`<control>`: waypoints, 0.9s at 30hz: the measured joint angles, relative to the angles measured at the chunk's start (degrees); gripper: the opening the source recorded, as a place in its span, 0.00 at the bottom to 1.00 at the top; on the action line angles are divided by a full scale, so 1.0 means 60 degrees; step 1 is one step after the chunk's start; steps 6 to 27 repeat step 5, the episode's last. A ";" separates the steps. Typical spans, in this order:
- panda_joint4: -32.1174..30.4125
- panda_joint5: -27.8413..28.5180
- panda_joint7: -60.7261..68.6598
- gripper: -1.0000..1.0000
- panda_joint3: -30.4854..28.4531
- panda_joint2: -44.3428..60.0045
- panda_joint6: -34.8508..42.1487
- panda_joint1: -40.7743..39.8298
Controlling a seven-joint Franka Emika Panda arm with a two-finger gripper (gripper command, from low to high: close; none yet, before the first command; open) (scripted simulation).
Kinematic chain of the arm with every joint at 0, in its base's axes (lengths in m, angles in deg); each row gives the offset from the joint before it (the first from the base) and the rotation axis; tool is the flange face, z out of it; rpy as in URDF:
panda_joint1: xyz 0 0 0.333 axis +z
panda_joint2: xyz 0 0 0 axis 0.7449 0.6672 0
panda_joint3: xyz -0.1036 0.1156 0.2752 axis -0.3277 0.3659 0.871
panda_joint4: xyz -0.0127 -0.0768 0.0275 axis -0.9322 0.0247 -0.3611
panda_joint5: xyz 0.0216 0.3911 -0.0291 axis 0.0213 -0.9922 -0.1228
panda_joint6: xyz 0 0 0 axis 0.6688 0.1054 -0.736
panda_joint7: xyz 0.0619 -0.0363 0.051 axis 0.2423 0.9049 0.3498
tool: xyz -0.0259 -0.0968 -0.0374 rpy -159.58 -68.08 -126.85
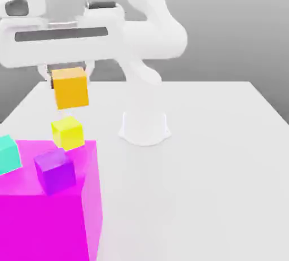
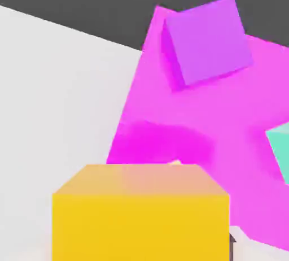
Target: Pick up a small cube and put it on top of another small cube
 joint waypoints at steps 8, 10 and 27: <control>-0.0401 0.0003 0.0027 1.00 -0.0068 0.0220 -0.0615 -0.0039; -0.0401 0.0003 0.0027 1.00 -0.0068 0.0220 -0.0615 -0.0039; -0.0401 0.0003 0.0027 1.00 -0.0068 0.0220 -0.0615 -0.0039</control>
